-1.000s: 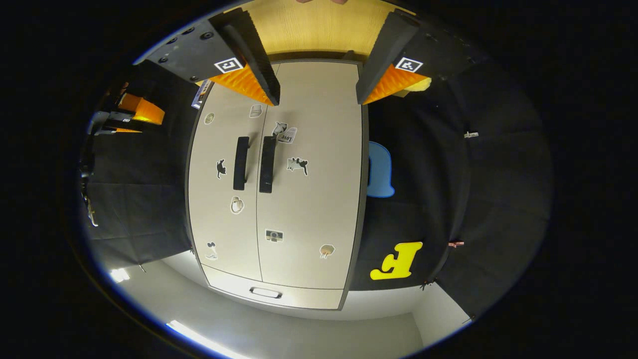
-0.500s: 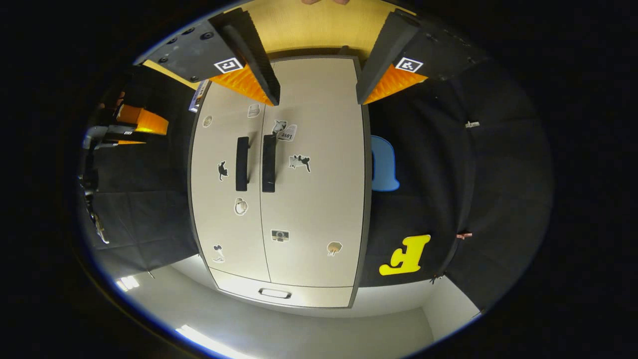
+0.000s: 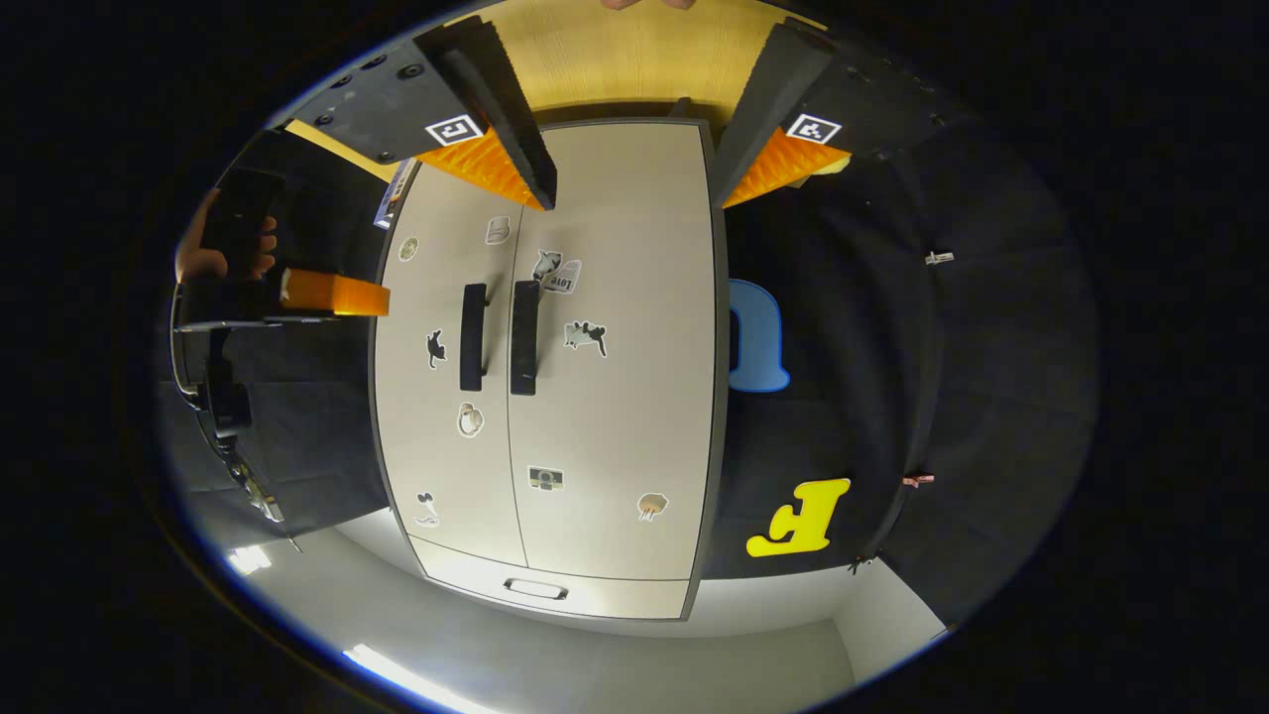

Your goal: Open the right door of the double-door shoe cabinet with the right hand, and open the left door with the left hand.

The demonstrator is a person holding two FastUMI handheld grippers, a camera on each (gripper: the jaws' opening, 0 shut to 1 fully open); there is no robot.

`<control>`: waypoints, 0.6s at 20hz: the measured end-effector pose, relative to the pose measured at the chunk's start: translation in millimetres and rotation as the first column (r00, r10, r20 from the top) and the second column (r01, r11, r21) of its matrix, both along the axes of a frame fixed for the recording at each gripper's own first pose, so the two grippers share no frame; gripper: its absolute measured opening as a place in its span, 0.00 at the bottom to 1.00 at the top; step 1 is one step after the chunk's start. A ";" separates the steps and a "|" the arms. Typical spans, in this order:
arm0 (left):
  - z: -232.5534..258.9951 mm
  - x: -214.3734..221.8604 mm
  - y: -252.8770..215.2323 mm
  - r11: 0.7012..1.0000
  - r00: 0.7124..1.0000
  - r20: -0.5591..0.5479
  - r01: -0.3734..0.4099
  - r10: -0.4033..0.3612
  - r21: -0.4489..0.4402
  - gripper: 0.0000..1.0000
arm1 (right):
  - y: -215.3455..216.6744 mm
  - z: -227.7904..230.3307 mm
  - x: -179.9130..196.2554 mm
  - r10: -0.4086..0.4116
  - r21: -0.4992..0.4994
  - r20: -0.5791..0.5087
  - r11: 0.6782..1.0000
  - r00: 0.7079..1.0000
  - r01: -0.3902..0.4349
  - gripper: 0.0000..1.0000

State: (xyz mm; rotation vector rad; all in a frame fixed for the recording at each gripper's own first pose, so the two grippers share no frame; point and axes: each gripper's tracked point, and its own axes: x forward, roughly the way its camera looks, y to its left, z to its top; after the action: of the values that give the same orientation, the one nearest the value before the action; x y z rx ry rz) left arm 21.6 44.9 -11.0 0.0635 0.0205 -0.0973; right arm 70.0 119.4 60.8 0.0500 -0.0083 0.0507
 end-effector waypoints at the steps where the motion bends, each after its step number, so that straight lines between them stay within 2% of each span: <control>1: -1.7 -0.5 2.6 1.000 1.000 -0.001 -0.009 0.009 -0.002 0.95 | 3.7 3.5 8.1 0.000 -0.008 0.012 1.000 1.000 0.001 0.98; 5: -8.7 -2.2 1.8 0.999 1.000 -0.019 -0.010 0.009 -0.037 0.95 | 23.0 16.9 40.2 0.025 -0.018 0.031 1.000 0.999 -0.024 0.97; 12: -19.1 -4.2 8.3 0.999 0.998 -0.056 -0.030 0.028 -0.042 0.95 | 42.7 53.7 96.1 0.044 -0.003 0.064 0.999 0.997 -0.043 0.97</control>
State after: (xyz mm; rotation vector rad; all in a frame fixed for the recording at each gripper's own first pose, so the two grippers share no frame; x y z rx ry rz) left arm 17.3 53.2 -30.1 0.0176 0.0744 -0.0706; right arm 166.0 162.1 114.6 0.0472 -0.0717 0.0958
